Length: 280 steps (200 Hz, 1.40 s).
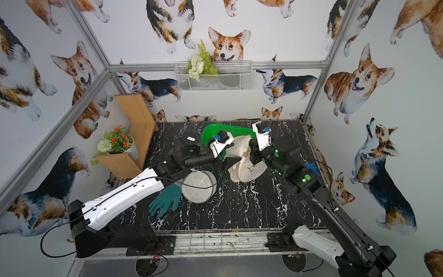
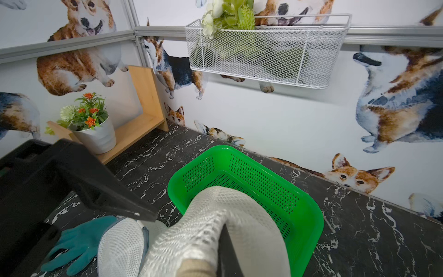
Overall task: Turn the laundry bag inside out
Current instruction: Turn over the laundry bag.
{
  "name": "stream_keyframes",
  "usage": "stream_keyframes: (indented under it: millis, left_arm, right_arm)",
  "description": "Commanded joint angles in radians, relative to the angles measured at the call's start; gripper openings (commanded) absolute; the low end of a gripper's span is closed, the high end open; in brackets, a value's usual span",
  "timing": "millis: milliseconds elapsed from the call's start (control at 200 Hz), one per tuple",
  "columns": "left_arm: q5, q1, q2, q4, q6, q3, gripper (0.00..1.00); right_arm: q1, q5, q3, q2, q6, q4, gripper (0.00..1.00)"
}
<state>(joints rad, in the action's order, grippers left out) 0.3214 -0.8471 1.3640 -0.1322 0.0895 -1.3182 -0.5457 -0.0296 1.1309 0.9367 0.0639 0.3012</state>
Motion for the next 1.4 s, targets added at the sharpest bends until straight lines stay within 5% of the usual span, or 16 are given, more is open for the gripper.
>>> stream_keyframes:
  millis: [0, 235, 555, 671, 866, 1201, 1396]
  left_arm:
    - [0.06, -0.003, 0.003, 0.041, -0.046, 0.011, 0.75]
    - [-0.06, -0.019, 0.041, 0.023, -0.049, -0.008, 0.73]
    - [-0.278, -0.052, 0.075, -0.01, 0.058, -0.08, 0.48]
    - [-0.281, -0.053, 0.079, -0.041, 0.085, -0.087, 0.44]
    - [-0.245, -0.053, 0.078, -0.043, 0.093, -0.081, 0.54]
    - [-0.18, -0.052, 0.027, 0.037, 0.098, -0.039, 0.11]
    - [-0.043, -0.048, -0.006, 0.081, 0.049, -0.004, 0.04]
  right_arm:
    - [-0.006, -0.061, 0.012, 0.003, 0.082, -0.043, 0.0]
    - [-0.032, -0.055, 0.032, 0.023, 0.137, -0.066, 0.0]
    - [-0.04, -0.056, 0.055, 0.025, 0.186, -0.066, 0.0]
    - [-0.041, -0.059, 0.065, 0.022, 0.207, -0.068, 0.0]
    - [-0.041, -0.044, 0.083, 0.03, 0.236, -0.065, 0.0]
    - [-0.04, -0.09, 0.066, 0.024, 0.245, -0.021, 0.0]
    - [-0.039, -0.117, 0.03, 0.033, 0.238, 0.03, 0.0]
